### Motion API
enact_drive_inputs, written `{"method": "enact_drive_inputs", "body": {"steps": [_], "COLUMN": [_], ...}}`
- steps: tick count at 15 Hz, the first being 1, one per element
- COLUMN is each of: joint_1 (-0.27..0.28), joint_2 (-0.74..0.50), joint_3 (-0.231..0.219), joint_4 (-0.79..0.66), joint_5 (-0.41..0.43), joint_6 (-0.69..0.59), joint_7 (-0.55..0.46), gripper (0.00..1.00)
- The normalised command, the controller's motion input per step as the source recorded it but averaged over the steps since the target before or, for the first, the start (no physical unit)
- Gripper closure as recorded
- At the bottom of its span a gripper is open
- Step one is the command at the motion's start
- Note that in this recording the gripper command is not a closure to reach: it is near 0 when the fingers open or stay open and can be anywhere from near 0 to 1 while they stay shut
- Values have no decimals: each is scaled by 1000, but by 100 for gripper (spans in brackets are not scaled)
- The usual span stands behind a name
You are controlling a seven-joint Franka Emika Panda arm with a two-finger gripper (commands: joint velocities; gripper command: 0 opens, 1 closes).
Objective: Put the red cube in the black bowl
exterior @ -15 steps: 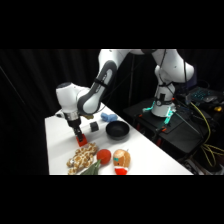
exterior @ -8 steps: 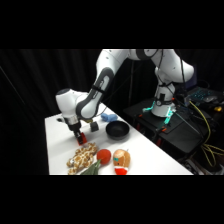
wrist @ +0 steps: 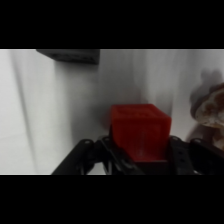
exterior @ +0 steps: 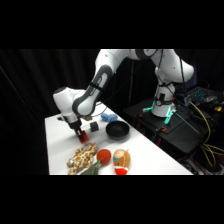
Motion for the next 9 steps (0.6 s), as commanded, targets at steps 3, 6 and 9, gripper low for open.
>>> {"method": "enact_drive_inputs", "body": {"steps": [3,6,9], "joint_1": [-5,5,29], "joint_2": [-566,-771,-876], "joint_3": [-19,-46,-2], "joint_4": [-216,-516,-909], "joint_5": [62,61,114], "joint_6": [-375,-268,7], "joint_7": [-11,-4,-75], "gripper": [100,100,100]}}
